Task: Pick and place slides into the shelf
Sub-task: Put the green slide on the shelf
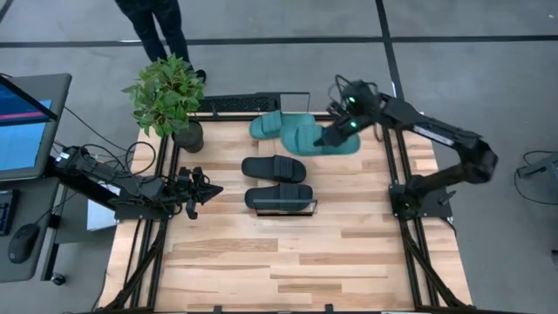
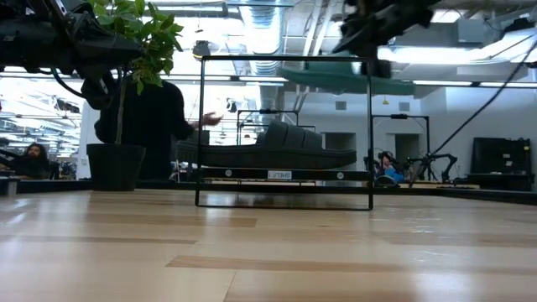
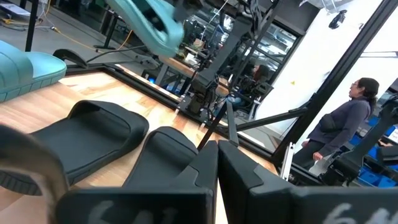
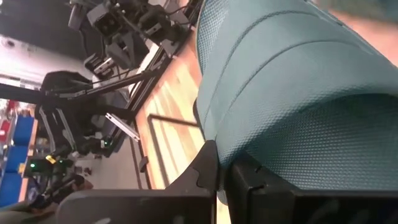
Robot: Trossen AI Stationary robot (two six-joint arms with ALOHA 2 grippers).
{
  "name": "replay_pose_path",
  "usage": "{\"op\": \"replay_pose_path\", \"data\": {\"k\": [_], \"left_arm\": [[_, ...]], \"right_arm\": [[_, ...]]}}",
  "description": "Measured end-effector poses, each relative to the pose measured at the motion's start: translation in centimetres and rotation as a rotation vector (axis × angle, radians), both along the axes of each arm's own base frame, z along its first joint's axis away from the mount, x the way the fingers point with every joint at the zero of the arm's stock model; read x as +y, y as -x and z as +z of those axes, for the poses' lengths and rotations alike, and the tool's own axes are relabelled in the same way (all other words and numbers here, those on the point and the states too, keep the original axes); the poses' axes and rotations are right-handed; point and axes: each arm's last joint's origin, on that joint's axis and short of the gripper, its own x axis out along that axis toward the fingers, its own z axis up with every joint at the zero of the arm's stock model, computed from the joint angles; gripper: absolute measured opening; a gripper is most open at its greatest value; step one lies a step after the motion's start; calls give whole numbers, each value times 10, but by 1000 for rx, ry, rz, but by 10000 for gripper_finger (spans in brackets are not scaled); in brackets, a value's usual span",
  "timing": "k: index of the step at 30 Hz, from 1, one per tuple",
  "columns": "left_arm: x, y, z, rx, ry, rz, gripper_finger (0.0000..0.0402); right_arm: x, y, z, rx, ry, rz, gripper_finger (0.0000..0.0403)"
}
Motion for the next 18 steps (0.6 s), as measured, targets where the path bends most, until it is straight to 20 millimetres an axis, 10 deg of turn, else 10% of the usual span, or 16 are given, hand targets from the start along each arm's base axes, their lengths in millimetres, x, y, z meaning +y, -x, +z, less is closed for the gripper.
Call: {"op": "replay_pose_path", "data": {"k": [18], "left_arm": [[0, 0, -2, 23, -8, 0, 0]], "right_arm": [[-61, -106, -16, -19, 72, 108, 0]]}}
